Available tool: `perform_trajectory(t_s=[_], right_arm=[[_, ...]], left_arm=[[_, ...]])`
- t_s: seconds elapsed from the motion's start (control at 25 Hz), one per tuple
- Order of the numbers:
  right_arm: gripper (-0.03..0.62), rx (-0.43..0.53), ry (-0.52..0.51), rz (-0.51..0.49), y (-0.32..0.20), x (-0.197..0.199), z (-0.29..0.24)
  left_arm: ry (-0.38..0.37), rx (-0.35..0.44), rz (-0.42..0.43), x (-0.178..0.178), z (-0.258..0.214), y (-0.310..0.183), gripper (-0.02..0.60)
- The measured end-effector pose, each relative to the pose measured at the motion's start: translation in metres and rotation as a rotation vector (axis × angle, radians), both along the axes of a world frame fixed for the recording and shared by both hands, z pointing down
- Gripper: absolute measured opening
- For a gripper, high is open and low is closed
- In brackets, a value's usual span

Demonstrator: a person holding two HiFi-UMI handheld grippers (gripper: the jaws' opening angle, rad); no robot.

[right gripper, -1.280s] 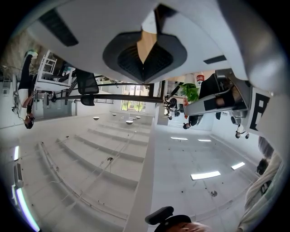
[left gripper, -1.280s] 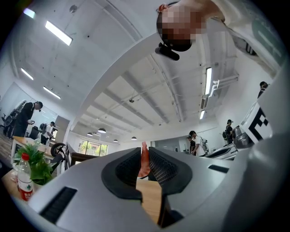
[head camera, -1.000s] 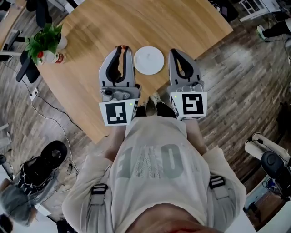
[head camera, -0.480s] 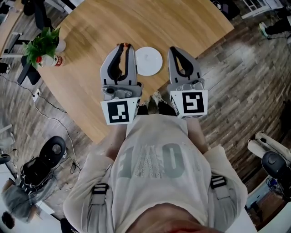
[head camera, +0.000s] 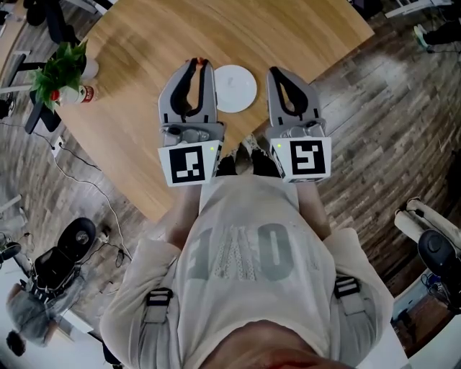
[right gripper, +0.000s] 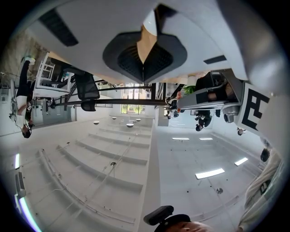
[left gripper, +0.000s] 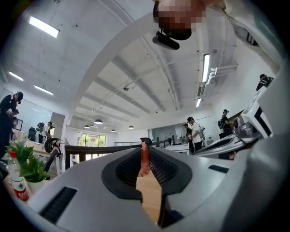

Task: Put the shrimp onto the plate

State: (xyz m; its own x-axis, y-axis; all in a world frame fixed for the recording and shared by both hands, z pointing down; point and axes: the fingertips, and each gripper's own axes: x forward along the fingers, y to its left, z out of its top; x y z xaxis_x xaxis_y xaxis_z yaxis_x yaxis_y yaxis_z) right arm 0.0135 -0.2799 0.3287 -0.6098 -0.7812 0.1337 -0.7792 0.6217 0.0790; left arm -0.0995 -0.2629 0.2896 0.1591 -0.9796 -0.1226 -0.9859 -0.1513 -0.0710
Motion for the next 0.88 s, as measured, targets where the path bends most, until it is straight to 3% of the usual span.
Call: perform_trajectory(t_s=[0.88], right_arm=[[0.02, -0.063, 0.017, 0.072, -0.002, 0.027, 0.019]], left_arm=[[-0.056, -0.377, 0.101, 0.026, 0.109, -0.037, 0.06]])
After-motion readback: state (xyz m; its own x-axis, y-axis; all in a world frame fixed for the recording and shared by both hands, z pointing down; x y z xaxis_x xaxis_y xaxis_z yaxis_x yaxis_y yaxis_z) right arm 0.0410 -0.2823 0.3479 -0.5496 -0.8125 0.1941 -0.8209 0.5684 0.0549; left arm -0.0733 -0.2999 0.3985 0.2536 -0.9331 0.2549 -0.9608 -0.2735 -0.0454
